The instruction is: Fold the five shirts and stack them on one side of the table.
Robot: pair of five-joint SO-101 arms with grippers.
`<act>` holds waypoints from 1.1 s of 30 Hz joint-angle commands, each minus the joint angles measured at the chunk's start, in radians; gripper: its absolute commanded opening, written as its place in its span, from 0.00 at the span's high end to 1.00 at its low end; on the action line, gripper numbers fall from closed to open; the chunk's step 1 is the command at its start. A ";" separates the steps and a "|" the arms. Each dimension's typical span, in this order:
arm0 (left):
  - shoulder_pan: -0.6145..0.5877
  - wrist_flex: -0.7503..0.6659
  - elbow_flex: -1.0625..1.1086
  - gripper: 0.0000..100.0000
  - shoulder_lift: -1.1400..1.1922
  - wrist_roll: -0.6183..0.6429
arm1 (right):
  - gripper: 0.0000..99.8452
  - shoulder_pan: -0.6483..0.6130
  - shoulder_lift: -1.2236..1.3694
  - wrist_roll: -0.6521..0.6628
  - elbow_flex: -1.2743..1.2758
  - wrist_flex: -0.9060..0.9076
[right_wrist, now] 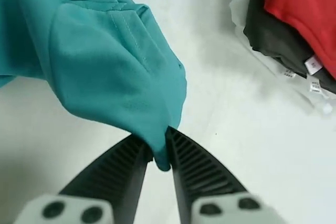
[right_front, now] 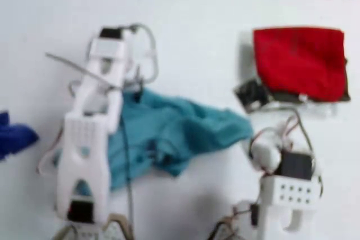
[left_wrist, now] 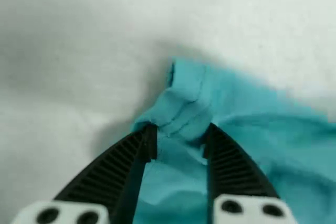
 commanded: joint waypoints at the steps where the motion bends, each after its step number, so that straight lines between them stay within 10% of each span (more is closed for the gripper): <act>1: 0.006 0.002 -0.018 0.93 -0.008 0.005 | 0.98 0.004 -0.013 0.002 -0.003 -0.015; 18: -0.021 0.017 -0.119 0.98 -0.193 -0.092 | 0.98 -0.002 -0.007 -0.101 0.026 -0.254; 33: -0.060 -0.012 -0.120 0.98 -0.686 -0.149 | 0.98 0.005 0.705 -0.104 -0.922 -0.320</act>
